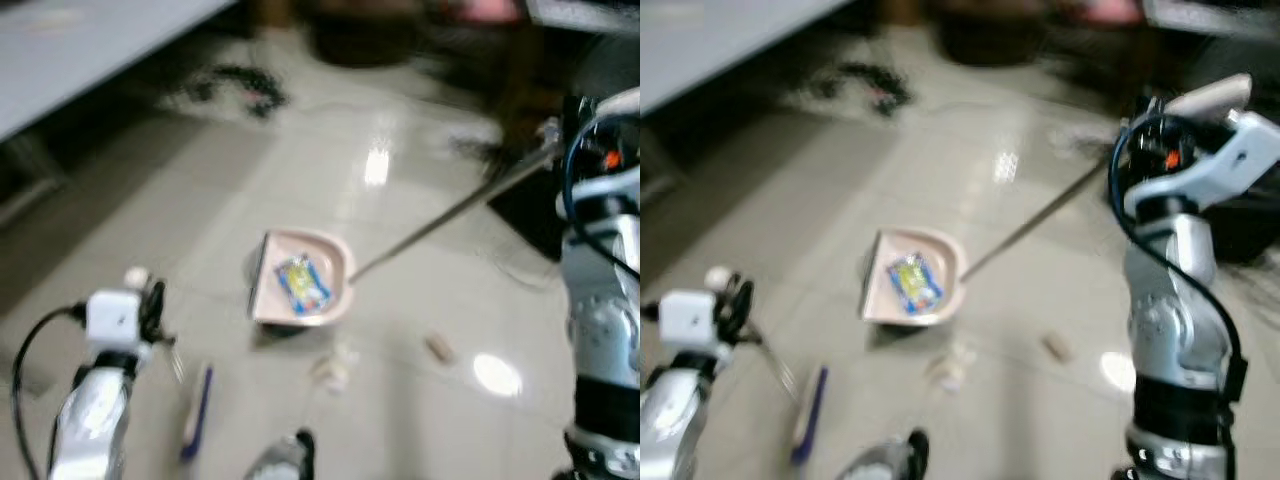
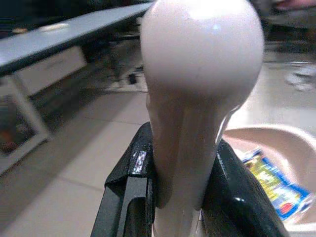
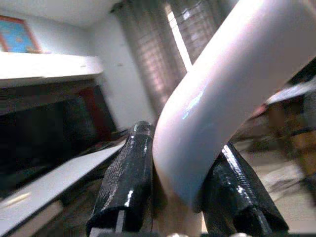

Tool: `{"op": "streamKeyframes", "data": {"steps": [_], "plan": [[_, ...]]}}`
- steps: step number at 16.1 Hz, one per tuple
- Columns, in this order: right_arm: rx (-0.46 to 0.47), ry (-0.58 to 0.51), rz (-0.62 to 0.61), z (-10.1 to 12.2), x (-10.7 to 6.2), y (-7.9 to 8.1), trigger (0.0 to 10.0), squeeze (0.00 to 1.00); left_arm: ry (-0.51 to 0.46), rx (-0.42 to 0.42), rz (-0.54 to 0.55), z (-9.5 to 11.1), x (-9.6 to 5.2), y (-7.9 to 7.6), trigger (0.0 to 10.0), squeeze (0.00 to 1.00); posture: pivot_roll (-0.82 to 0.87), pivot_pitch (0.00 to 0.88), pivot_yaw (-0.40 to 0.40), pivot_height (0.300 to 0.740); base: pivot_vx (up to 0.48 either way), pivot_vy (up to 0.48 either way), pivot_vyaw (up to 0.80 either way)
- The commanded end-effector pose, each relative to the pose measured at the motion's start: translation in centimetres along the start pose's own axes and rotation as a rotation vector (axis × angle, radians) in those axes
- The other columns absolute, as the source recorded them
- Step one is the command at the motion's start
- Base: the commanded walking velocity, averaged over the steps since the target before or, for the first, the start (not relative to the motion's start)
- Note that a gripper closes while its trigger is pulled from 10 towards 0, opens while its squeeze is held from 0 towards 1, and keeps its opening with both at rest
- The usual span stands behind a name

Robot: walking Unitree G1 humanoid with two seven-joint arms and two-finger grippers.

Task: Sweep floor

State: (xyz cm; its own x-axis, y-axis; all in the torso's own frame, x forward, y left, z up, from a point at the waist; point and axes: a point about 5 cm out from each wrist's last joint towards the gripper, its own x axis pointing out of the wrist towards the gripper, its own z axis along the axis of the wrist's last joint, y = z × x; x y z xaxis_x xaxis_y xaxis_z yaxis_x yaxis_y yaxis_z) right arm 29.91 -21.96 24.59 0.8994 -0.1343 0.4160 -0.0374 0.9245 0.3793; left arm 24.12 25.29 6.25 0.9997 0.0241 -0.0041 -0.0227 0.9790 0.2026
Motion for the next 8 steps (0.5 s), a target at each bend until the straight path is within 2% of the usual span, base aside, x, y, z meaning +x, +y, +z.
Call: {"op": "streamKeyframes", "data": {"steps": [1, 3, 5, 8], "plan": [[-0.006, -0.047, -0.02, 0.8, 0.4, -0.2, 10.0, 0.0, -0.011, 0.027, 0.004, 0.8, 0.9, -0.7, 10.0, 0.0, 0.02, 0.042, 0.062, 0.74, 0.24, 0.0, 0.0], [0.026, -0.043, -0.023, 0.4, 0.4, 0.1, 10.0, 0.0, -0.03, 0.025, -0.017, 2.1, 2.0, -2.1, 10.0, 0.0, 0.01, 0.036, 0.067, 0.74, 0.253, 0.0, 0.0], [0.002, -0.048, 0.0, 0.3, 0.5, 0.8, 10.0, 0.0, -0.061, 0.005, -0.048, 3.5, 3.1, -3.3, 10.0, 0.0, 0.01, 0.042, 0.066, 0.74, 0.261, 0.0, 0.0], [-0.004, -0.052, 0.01, 0.2, 0.5, 1.2, 10.0, 0.0, -0.062, -0.01, -0.037, 4.0, 3.5, -3.7, 10.0, 0.0, 0.01, 0.043, 0.069, 0.74, 0.275, 0.0, 0.0]]}}
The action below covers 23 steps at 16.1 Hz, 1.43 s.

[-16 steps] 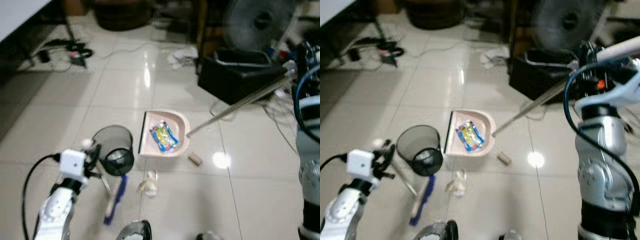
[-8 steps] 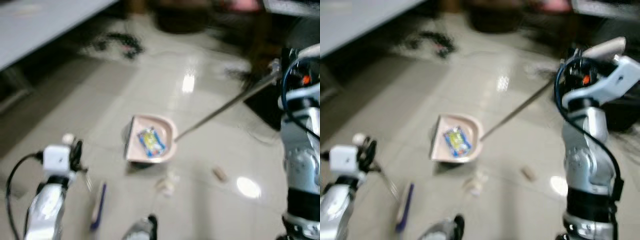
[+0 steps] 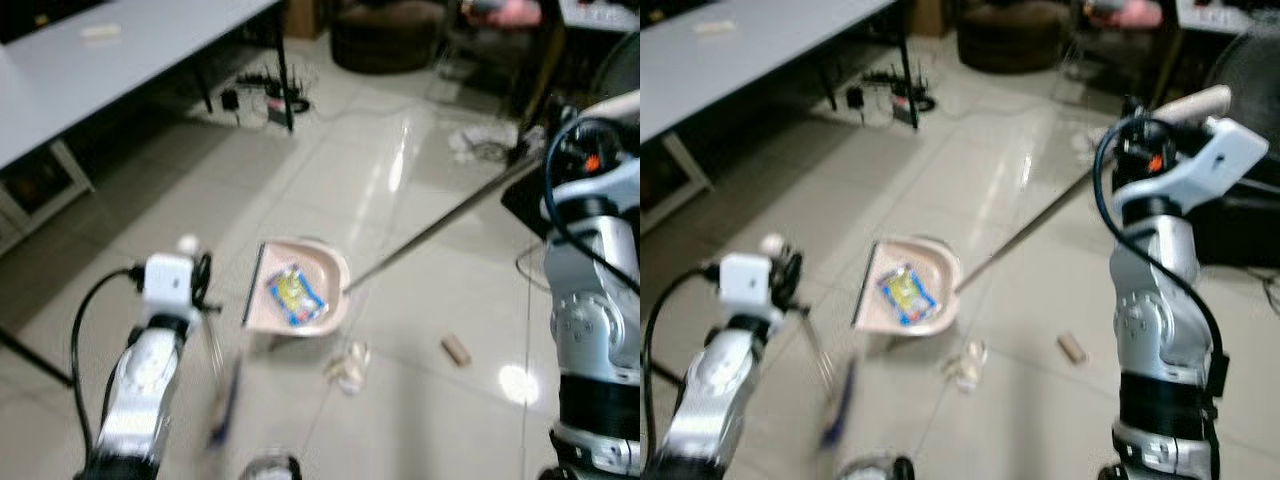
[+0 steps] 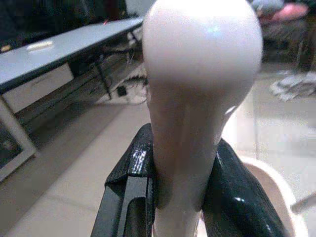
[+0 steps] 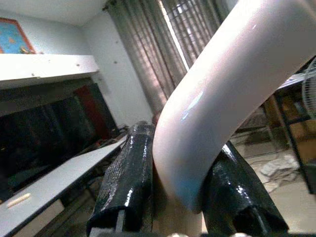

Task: Sweep floor

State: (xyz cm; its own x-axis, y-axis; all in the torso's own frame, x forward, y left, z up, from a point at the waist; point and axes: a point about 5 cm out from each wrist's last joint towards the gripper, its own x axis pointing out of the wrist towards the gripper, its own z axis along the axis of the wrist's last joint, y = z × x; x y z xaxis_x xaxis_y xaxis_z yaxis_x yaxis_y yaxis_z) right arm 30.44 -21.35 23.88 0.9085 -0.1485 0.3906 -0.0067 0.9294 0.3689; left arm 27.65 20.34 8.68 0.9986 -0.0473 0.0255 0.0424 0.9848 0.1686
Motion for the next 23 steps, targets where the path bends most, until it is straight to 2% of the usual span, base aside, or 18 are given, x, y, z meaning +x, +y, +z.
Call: {"op": "streamKeyframes", "data": {"steps": [1, 7, 10, 23], "plan": [[0.019, -0.074, 0.028, 1.23, 0.35, 0.92, 10.0, 0.0, -0.016, 0.027, 0.026, 0.72, 0.19, 0.63, 10.0, 0.0, 0.01, 0.042, 0.069, 0.74, 0.285, 0.0, 0.0], [-0.04, -0.062, 0.041, 1.12, 0.51, 1.31, 10.0, 0.0, 0.009, 0.023, 0.03, 0.76, -0.13, 0.7, 10.0, 0.0, 0.0, 0.05, 0.065, 0.74, 0.321, 0.0, 0.0], [-0.037, -0.066, 0.033, 1.2, 0.63, 1.25, 10.0, 0.0, 0.012, 0.021, 0.032, 0.83, 0.0, 0.64, 10.0, 0.0, 0.0, 0.05, 0.066, 0.74, 0.35, 0.0, 0.66], [-0.046, -0.062, 0.02, 1.24, 0.38, 0.5, 10.0, 0.0, 0.026, 0.017, 0.024, 0.33, 0.22, 0.02, 10.0, 0.0, -0.01, 0.023, 0.063, 0.74, 0.352, 0.0, 0.0]]}}
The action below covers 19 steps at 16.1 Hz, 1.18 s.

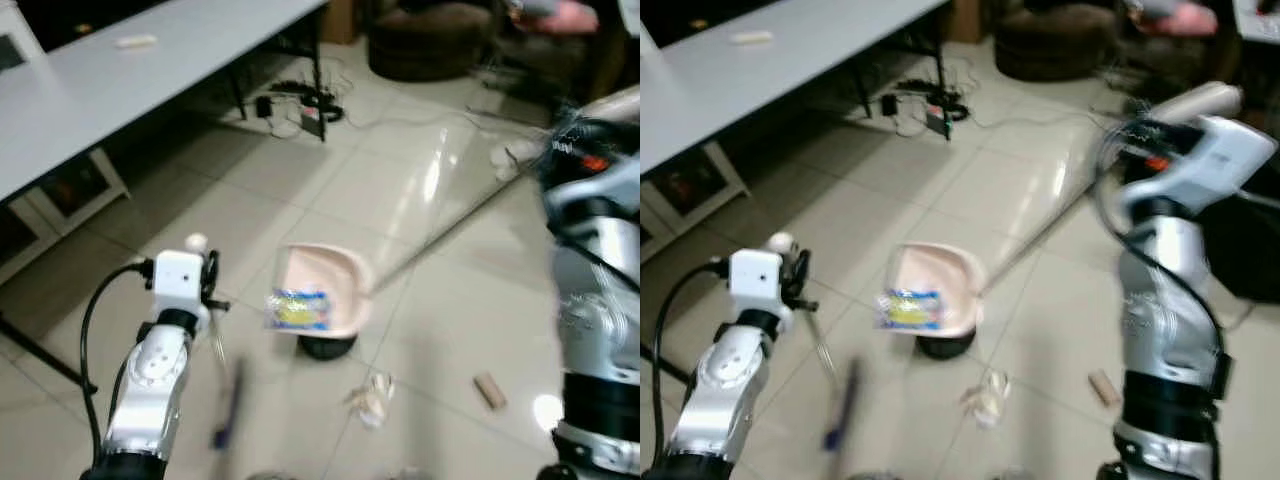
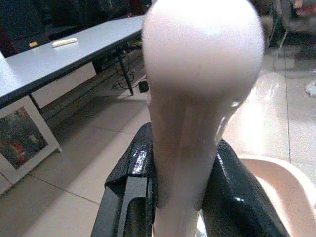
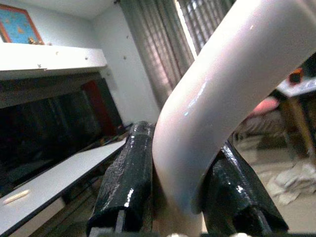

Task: Sweep floor

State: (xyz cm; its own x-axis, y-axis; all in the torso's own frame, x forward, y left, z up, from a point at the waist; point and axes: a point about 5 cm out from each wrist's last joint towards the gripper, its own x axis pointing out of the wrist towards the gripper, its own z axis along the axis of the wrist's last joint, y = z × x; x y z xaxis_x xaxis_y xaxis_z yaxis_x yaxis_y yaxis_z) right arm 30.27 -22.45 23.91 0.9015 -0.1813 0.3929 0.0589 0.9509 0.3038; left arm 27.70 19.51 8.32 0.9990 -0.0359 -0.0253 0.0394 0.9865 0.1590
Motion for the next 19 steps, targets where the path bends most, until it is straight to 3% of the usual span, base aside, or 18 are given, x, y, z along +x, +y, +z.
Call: {"op": "streamKeyframes", "data": {"steps": [1, 5, 9, 19], "plan": [[0.047, -0.05, 0.045, 0.9, 0.3, 1.4, 10.0, 0.0, -0.025, 0.026, 0.019, 0.5, 0.1, 0.8, 10.0, 0.0, -0.02, 0.02, 0.064, 0.74, 0.349, 0.0, 0.0], [0.038, -0.047, 0.045, 0.9, 0.1, 1.2, 10.0, 0.0, -0.019, 0.027, 0.008, 0.1, 0.0, 0.6, 10.0, 0.0, -0.02, 0.013, 0.068, 0.74, 0.352, 0.0, 0.0], [0.031, -0.049, 0.043, 1.0, 0.0, 1.0, 10.0, 0.0, -0.014, 0.025, 0.001, -0.2, 0.1, 0.3, 10.0, 0.0, -0.03, 0.01, 0.068, 0.74, 0.349, 0.0, -0.8], [0.031, -0.04, 0.043, 0.8, 0.4, 0.8, 10.0, 0.0, -0.012, 0.023, -0.001, -0.7, 0.1, 0.0, 10.0, 0.0, -0.03, 0.017, 0.063, 0.74, 0.347, 0.0, 0.0]]}}
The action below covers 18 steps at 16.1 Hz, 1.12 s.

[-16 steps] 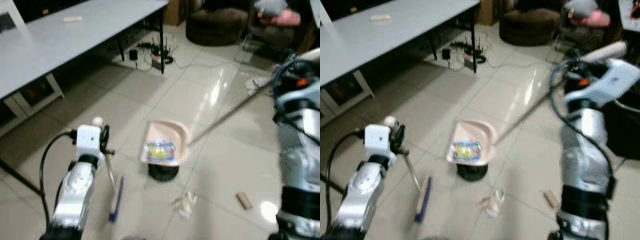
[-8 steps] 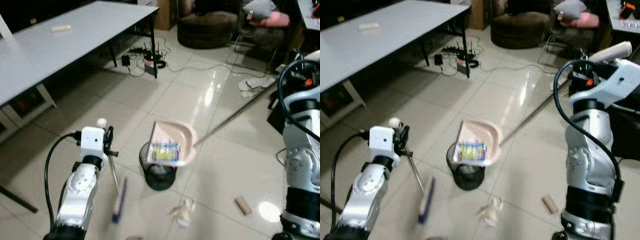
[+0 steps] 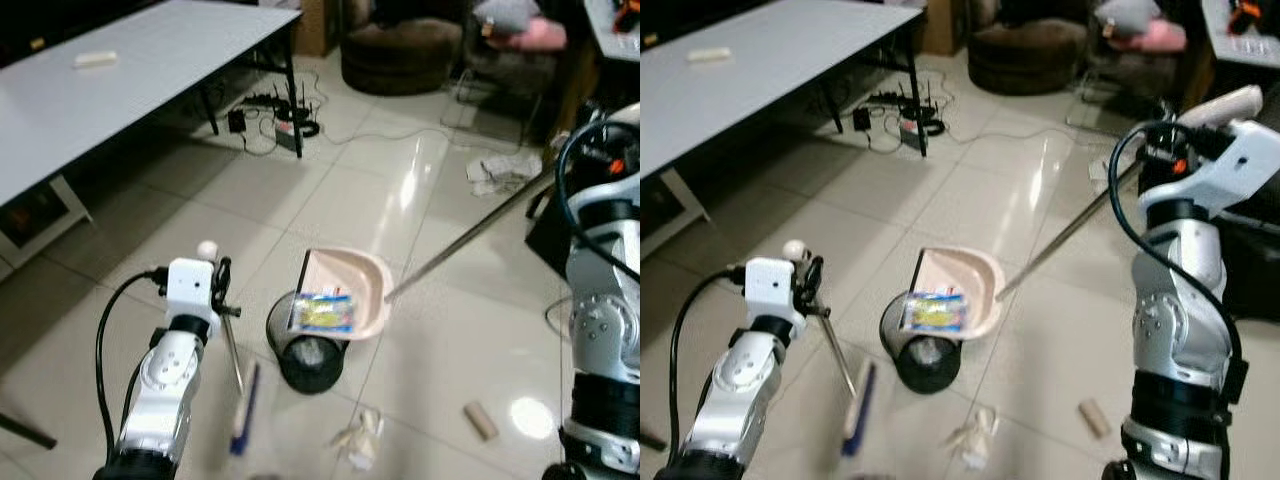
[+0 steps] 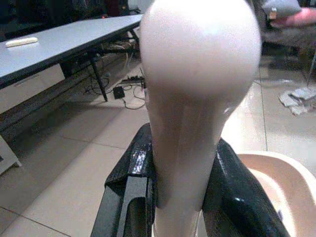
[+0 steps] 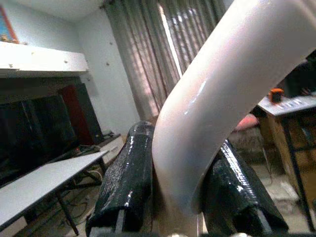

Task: Sweep floor

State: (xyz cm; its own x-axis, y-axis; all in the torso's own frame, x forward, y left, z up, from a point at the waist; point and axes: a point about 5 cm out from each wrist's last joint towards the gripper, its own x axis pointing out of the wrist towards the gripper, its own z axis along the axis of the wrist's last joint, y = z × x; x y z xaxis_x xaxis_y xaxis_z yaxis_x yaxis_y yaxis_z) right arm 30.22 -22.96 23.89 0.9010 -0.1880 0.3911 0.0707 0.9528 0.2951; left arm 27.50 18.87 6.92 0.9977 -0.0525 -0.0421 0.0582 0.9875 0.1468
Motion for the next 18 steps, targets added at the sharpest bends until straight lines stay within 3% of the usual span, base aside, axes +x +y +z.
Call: {"op": "streamKeyframes", "data": {"steps": [1, 10, 13, 18], "plan": [[0.047, -0.039, 0.052, 0.6, 0.5, 1.3, 10.0, 0.0, -0.026, 0.037, 0.02, 0.5, 0.2, 0.9, 10.0, 0.0, -0.03, 0.016, 0.062, 0.74, 0.345, 0.0, 0.0], [0.042, -0.039, 0.05, 0.4, 0.5, 1.3, 10.0, 0.0, -0.017, 0.063, 0.012, 0.2, 0.1, 0.8, 10.0, 0.0, -0.02, 0.014, 0.067, 0.74, 0.328, 0.0, 0.0], [-0.041, -0.039, 0.088, 0.0, 0.6, 1.8, 10.0, 0.0, -0.025, 0.083, 0.003, 0.1, 0.0, 0.6, 10.0, 0.0, -0.02, 0.017, 0.067, 0.74, 0.0, 0.0, 0.0], [-0.068, -0.055, 0.124, -0.3, 1.3, 2.7, 10.0, 0.0, -0.022, 0.1, 0.004, 0.1, 0.1, 0.6, 10.0, 0.0, -0.02, 0.021, 0.065, 0.74, 0.0, 0.0, 0.0]]}}
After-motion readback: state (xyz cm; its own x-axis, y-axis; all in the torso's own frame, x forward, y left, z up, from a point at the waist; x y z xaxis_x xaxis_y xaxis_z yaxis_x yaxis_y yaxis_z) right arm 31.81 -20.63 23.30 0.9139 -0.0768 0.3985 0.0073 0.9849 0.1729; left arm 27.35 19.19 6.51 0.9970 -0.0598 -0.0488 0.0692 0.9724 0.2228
